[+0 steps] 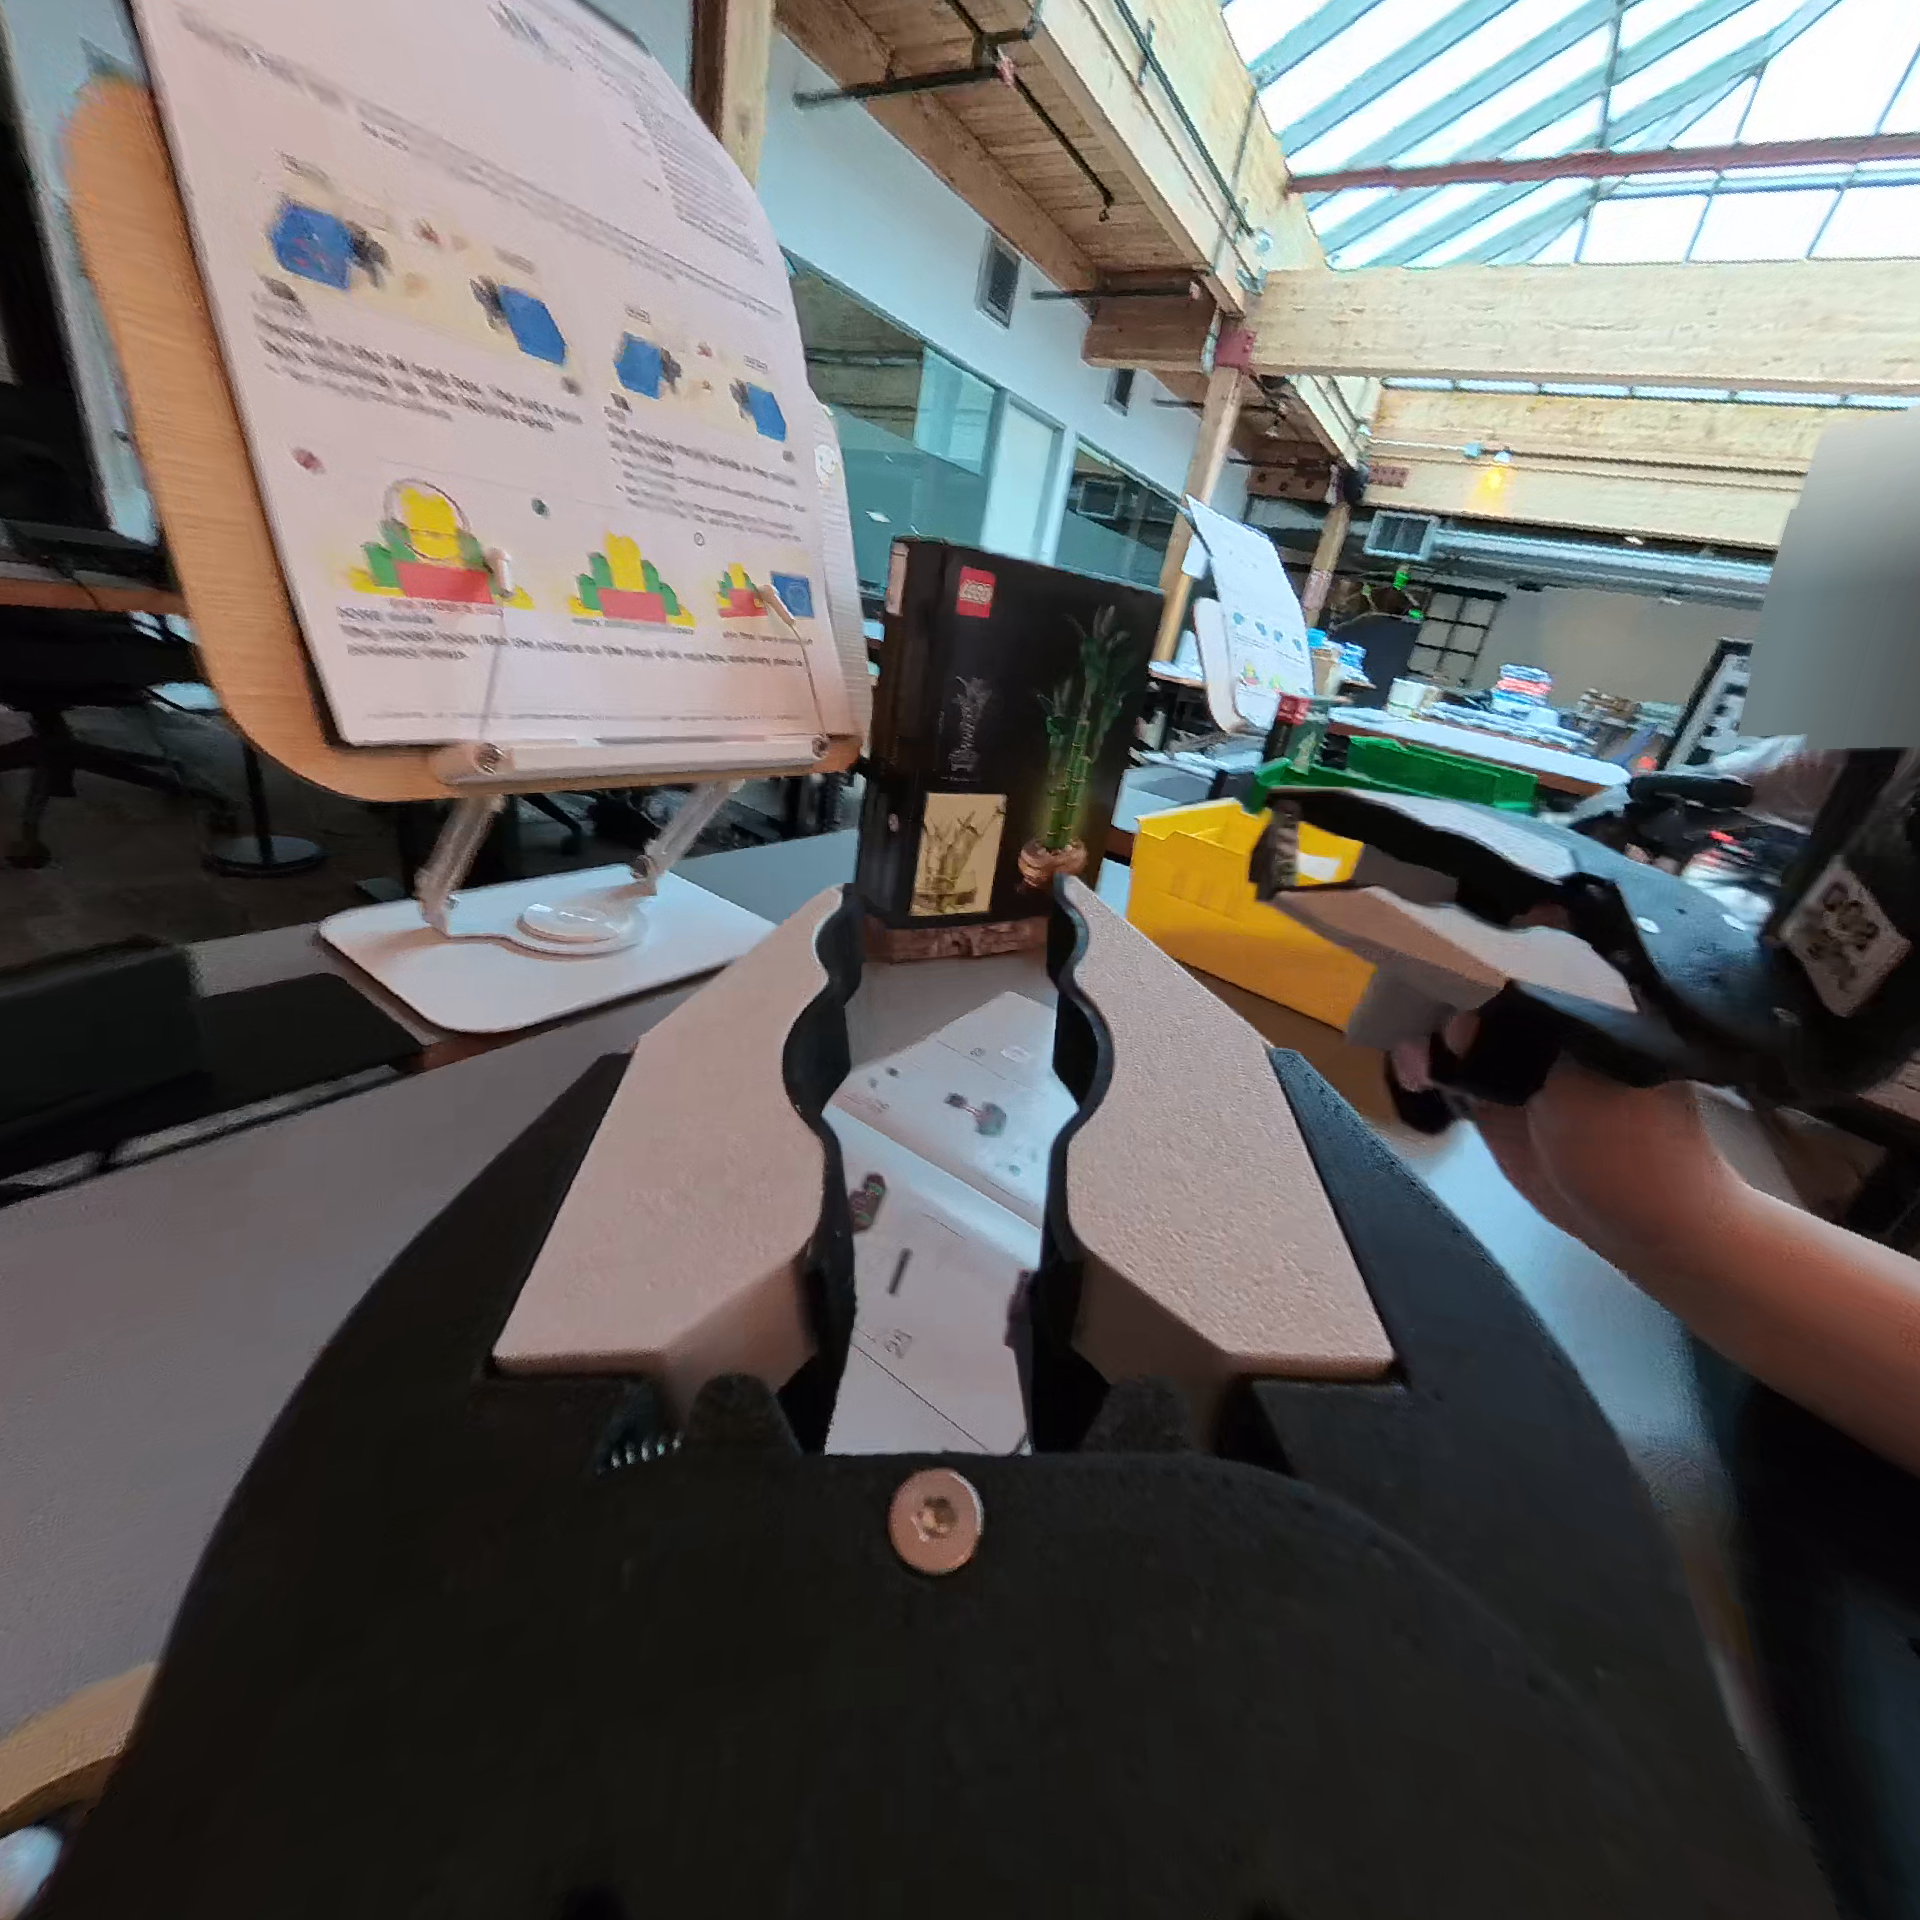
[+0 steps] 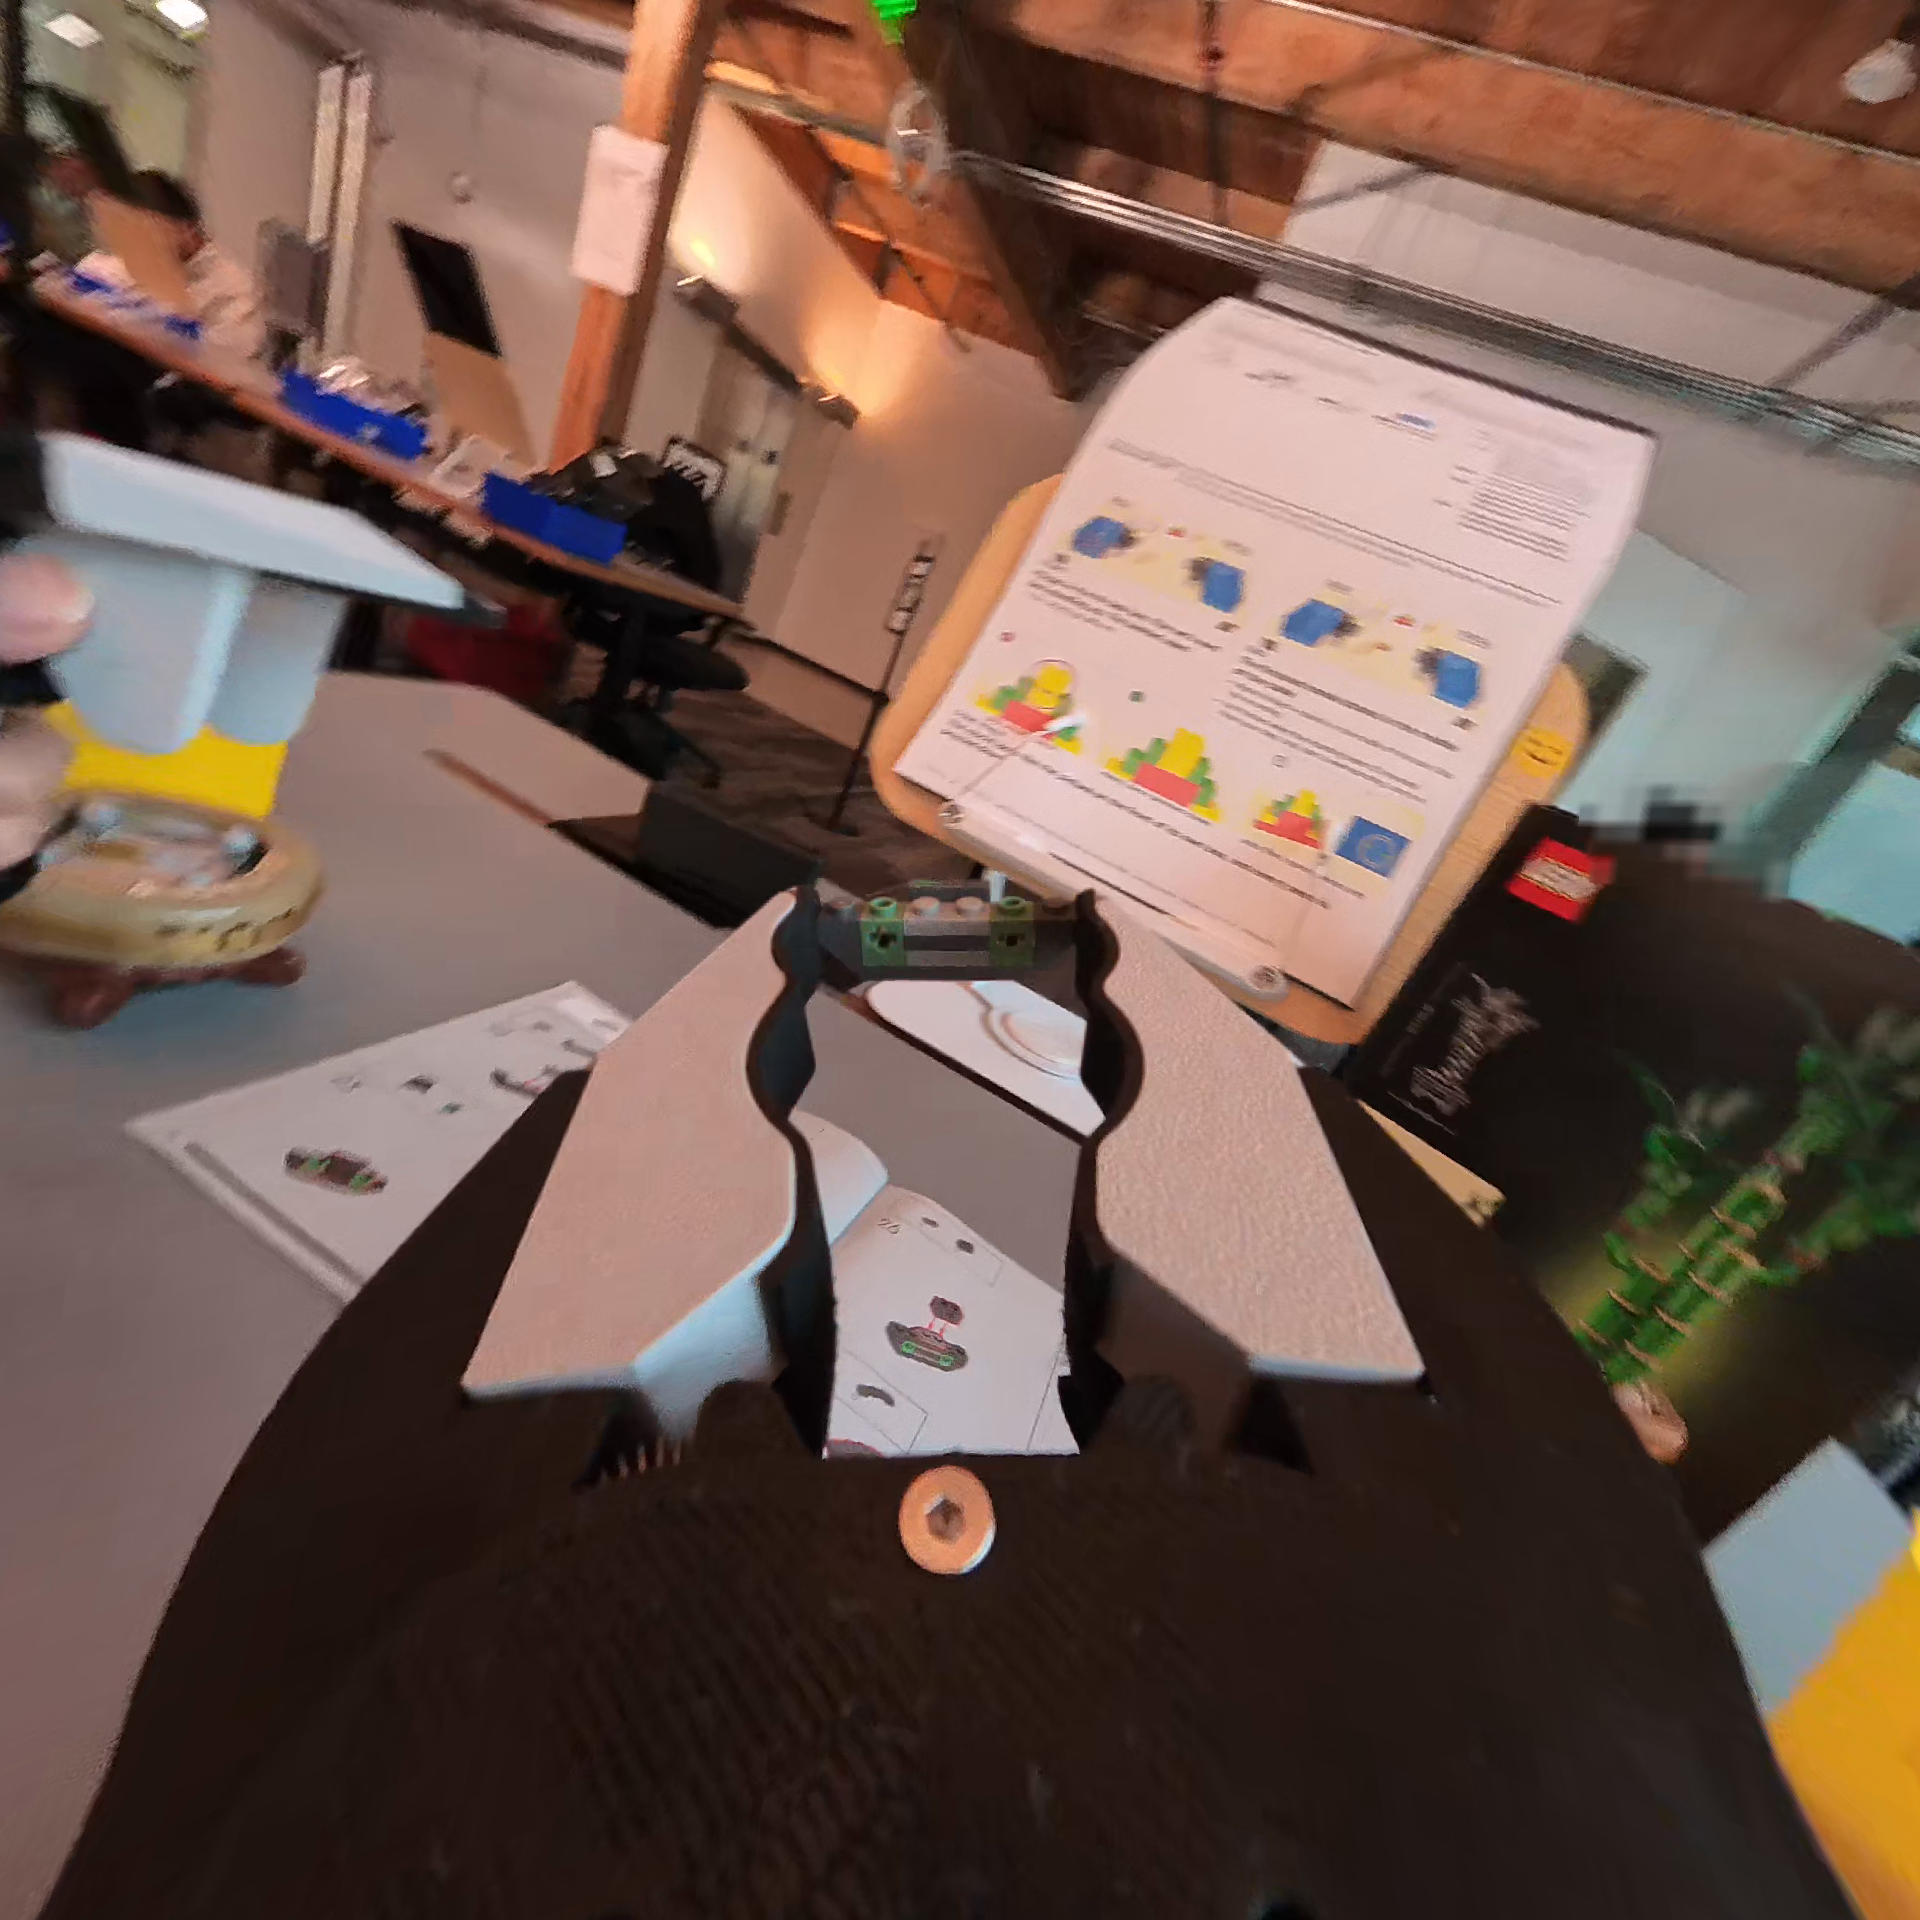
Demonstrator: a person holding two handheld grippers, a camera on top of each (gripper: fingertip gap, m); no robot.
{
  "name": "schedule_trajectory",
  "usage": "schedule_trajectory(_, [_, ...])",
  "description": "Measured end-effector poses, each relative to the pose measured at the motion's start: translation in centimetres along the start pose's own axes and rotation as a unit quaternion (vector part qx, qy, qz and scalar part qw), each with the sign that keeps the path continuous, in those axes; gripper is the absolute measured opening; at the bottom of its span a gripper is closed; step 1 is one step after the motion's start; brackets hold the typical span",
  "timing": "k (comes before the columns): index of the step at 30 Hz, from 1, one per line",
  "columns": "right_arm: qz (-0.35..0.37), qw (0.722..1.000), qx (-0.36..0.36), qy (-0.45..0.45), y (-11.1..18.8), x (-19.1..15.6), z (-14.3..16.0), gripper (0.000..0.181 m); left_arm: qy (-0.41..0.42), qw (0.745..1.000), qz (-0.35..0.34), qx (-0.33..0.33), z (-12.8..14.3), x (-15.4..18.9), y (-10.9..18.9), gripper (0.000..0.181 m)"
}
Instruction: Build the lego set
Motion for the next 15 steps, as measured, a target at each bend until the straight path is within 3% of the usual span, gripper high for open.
schedule_trajectory(2, [0.030, 0.999, 0.003, -0.033, 0.2, 1.4, -0.1, 0.048, -0.020, 0.999, -0.038, 0.025, -1.0, -0.6, 0.6, 0.034])
schedule_trajectory(5, [0.059, 0.998, -0.007, -0.012, 0.4, 2.1, 0.1, 0.048, -0.052, 0.996, -0.067, 0.040, -2.0, -0.8, 1.3, 0.035])
schedule_trajectory(15, [0.006, 1.000, -0.022, 0.011, -0.4, -0.8, 0.7, 0.048, -0.084, 0.994, -0.066, 0.022, -1.5, -0.3, 0.8, 0.031])
Point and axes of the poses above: each gripper's, where its closed fingertips meet, y back along the fingers, z out of its underside, x = y × z across the jaws, the point moved 3 cm from there along y, back along the fingers, and after that the axes turned 8 degrees about -y, right-handed, at the moved point
